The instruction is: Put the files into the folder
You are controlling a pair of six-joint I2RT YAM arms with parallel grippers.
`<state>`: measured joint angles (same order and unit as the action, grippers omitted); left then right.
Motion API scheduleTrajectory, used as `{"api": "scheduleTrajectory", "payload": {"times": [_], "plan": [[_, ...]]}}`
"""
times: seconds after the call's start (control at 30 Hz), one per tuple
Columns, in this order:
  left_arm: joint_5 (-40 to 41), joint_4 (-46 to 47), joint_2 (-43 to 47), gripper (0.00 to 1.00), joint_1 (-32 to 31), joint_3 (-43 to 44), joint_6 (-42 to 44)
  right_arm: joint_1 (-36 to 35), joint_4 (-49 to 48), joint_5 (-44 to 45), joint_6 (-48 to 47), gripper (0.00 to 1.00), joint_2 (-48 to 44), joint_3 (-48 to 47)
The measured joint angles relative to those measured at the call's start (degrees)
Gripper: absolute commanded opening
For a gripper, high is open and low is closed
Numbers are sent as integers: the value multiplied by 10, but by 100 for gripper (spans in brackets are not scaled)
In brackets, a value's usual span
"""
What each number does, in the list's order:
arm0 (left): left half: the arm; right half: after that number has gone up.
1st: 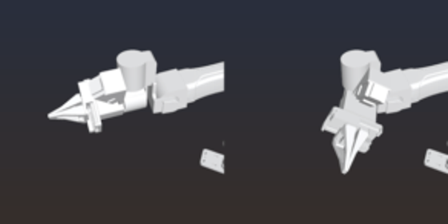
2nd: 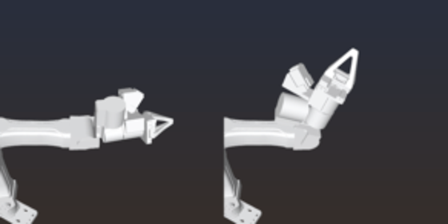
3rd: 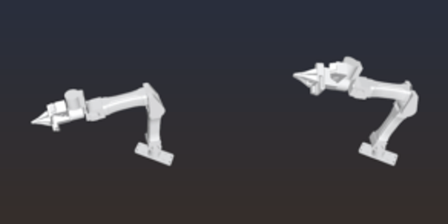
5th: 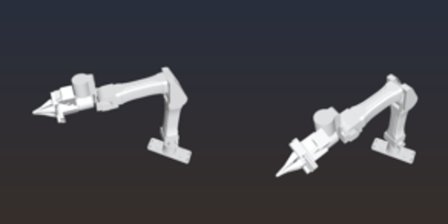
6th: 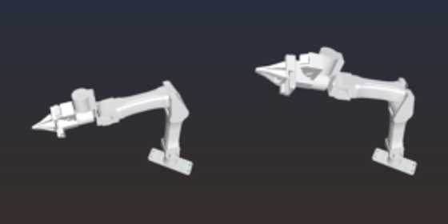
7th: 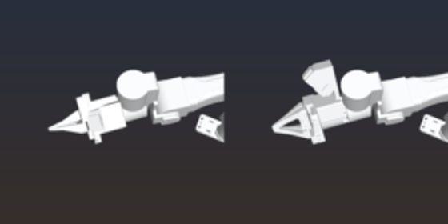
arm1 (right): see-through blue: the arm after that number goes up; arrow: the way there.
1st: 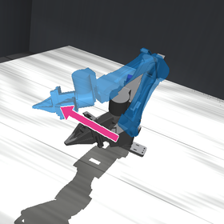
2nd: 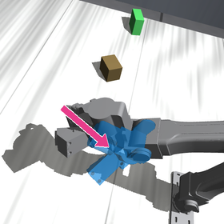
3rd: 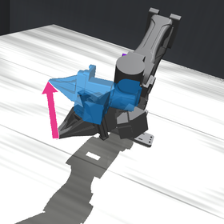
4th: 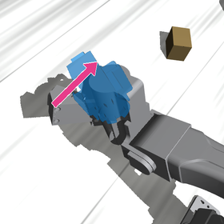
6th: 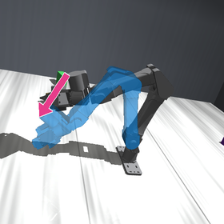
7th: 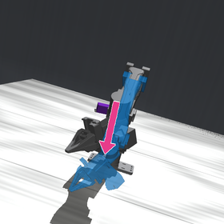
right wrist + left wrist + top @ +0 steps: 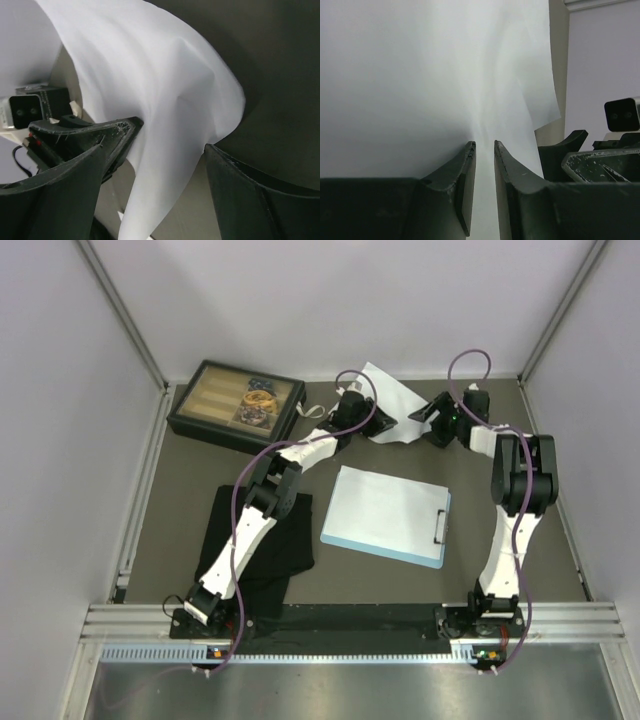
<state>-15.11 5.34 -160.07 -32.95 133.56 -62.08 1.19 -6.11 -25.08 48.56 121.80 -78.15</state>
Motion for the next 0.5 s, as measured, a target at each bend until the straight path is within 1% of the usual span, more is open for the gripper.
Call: {"api": "scheduleTrajectory", "payload": {"times": [0.27,0.5], "plan": [[-5,6,0,25,1,-7,-9,0,-89,-35,79,80,-21,80],[-7,15,0,24,2,-13,-11,0,-109,-39,112,80,-40,118]]}}
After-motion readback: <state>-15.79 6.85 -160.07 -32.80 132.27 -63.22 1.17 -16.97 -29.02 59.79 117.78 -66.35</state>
